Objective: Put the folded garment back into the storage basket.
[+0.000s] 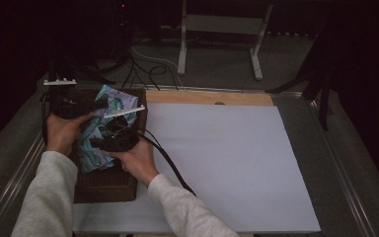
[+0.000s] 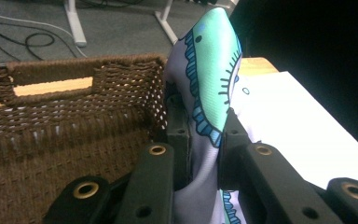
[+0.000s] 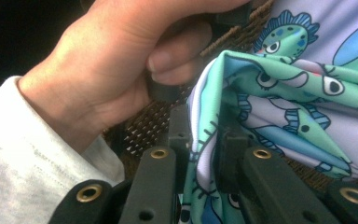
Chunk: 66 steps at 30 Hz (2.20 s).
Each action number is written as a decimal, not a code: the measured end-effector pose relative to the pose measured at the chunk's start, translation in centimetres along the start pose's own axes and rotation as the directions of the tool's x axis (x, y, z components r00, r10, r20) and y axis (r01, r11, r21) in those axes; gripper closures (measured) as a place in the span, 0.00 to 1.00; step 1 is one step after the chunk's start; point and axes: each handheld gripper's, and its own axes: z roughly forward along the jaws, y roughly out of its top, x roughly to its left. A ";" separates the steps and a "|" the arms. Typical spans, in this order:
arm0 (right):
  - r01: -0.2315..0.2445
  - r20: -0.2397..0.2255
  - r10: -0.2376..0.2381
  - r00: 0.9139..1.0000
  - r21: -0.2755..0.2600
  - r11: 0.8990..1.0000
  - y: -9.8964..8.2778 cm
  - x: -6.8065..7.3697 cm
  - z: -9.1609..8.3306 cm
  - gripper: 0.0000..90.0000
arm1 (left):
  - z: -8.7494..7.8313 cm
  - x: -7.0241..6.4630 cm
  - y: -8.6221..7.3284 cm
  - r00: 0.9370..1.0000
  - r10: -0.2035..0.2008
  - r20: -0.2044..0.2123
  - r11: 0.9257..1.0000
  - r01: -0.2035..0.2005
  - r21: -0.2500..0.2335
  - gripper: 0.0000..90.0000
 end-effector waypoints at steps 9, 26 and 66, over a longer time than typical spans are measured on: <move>0.009 -0.001 -0.009 1.000 0.010 1.000 -0.3 0.3 0.6 0.89 | -0.7 0.8 -0.2 1.000 -0.010 -0.013 1.000 0.010 -0.010 0.89; 0.010 0.004 -0.010 1.000 0.013 1.000 -1.0 0.8 2.2 0.89 | -1.2 1.8 -1.0 0.999 -0.010 -0.037 1.000 0.010 -0.003 0.89; -0.006 0.120 0.004 0.993 0.015 1.000 -2.6 1.7 3.2 0.85 | -1.1 4.3 -1.7 0.981 -0.097 -0.166 0.995 0.099 0.002 0.86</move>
